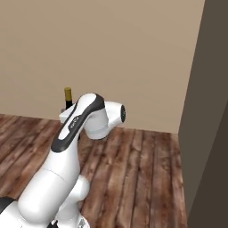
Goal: There is a wine glass and glass cup on the dining counter. Place the wine bottle next to the wine glass and the juice bottle next to the glass cup.
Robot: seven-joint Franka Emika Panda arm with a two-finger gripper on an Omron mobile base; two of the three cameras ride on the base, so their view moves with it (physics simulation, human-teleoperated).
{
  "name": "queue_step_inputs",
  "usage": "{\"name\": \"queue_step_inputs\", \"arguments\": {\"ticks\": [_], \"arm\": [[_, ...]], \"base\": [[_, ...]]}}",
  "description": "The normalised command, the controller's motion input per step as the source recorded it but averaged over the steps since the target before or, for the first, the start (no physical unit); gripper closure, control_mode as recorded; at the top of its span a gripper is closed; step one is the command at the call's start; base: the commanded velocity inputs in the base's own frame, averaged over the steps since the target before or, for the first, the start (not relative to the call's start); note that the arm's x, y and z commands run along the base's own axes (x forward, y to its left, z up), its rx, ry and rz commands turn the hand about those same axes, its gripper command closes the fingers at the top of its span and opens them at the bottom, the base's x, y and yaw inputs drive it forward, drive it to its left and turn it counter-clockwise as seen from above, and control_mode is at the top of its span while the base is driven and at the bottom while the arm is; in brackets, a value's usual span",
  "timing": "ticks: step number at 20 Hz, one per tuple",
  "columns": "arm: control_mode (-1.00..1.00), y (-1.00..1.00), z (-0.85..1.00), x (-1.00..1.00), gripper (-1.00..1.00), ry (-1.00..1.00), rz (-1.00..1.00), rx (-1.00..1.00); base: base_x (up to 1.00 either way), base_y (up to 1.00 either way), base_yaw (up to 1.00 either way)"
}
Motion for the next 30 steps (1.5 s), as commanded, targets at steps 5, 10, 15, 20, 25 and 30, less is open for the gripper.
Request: {"name": "queue_step_inputs", "arguments": {"ticks": [5, 10, 15, 20, 25, 30], "arm": [[1.00, 0.00, 0.00, 0.00, 1.00, 0.00, 0.00, 0.00], [1.00, 0.00, 0.00, 0.00, 1.00, 0.00, 0.00, 0.00], [1.00, 0.00, 0.00, 0.00, 1.00, 0.00, 0.00, 0.00], [1.00, 0.00, 0.00, 0.00, 1.00, 0.00, 0.00, 0.00], [1.00, 0.00, 0.00, 0.00, 1.00, 0.00, 0.00, 0.00], [1.00, 0.00, 0.00, 0.00, 1.00, 0.00, 0.00, 0.00]], "base": [[0.81, -0.09, 0.04], [0.82, -0.08, 0.04], [0.79, -0.07, 0.08], [0.73, -0.02, 0.21], [0.55, 0.00, 0.48], [0.37, 0.00, 0.59]]}}
